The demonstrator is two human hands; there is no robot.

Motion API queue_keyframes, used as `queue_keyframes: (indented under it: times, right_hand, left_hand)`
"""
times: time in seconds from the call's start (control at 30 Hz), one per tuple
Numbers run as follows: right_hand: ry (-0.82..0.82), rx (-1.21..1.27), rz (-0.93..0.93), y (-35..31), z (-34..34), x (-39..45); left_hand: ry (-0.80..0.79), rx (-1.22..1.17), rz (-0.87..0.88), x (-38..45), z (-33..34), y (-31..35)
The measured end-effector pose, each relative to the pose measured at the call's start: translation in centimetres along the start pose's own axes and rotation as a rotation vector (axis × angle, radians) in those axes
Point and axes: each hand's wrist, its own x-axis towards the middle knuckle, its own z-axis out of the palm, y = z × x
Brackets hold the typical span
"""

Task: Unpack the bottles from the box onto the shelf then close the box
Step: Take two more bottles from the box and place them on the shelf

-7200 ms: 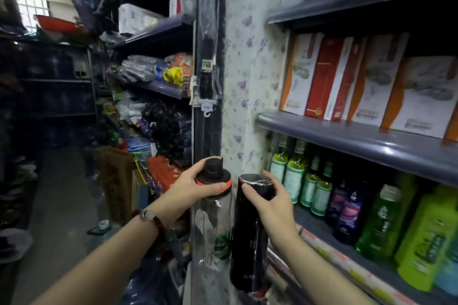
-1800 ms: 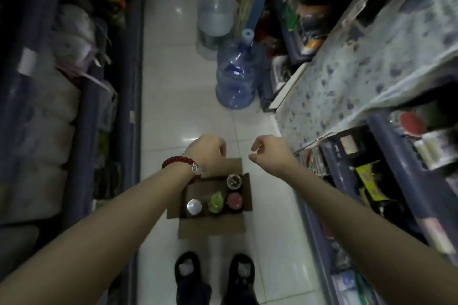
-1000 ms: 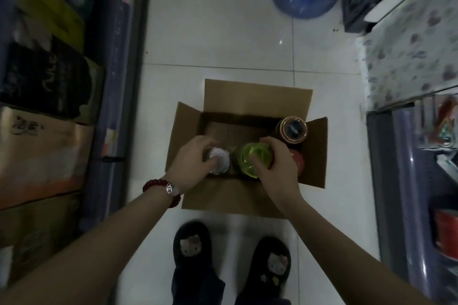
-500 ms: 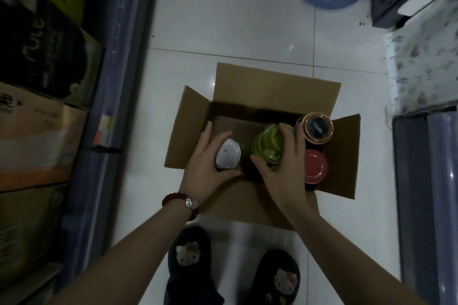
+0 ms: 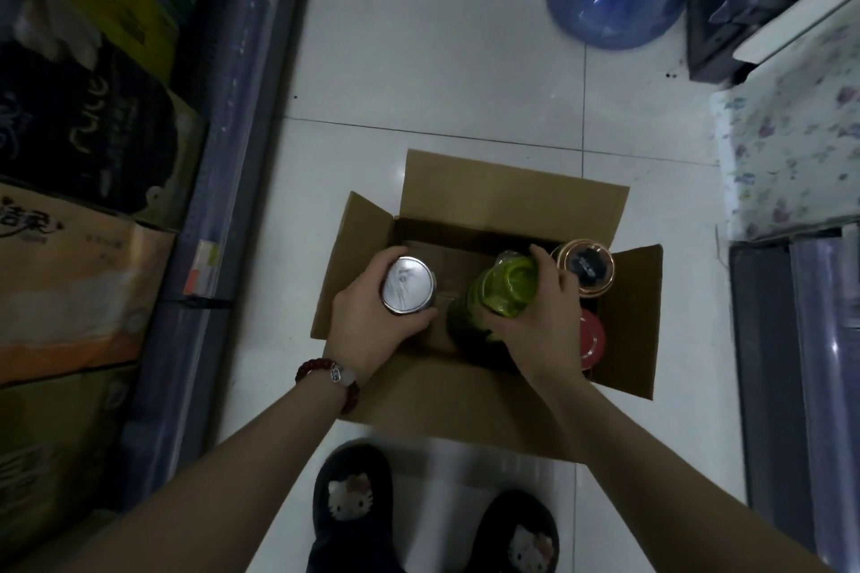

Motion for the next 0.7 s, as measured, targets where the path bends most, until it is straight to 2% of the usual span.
queue_keyframes:
  times: [0.17, 0.3, 0.43, 0.7]
  right_hand:
    - [-0.006, 0.011, -0.014, -2.1, -3.3, -2.1]
    - [-0.008, 0.064, -0.043, -6.0, -7.8, -3.6]
    - [0.022, 0.080, -0.076, -11.0, -13.7, -5.7]
    - [0.218, 0.113, -0.105, -21.0, -28.1, -12.4]
  left_hand:
    - [0.006, 0.032, 0.011, -0.9, -2.9, 3.6]
    - [-0.016, 0.029, 0.056, -1.9, -6.2, 9.0]
    - [-0.040, 0.033, 0.107, -3.5, -9.6, 16.1]
    - [-0.094, -0.005, 0.222, -7.5, -16.0, 33.2]
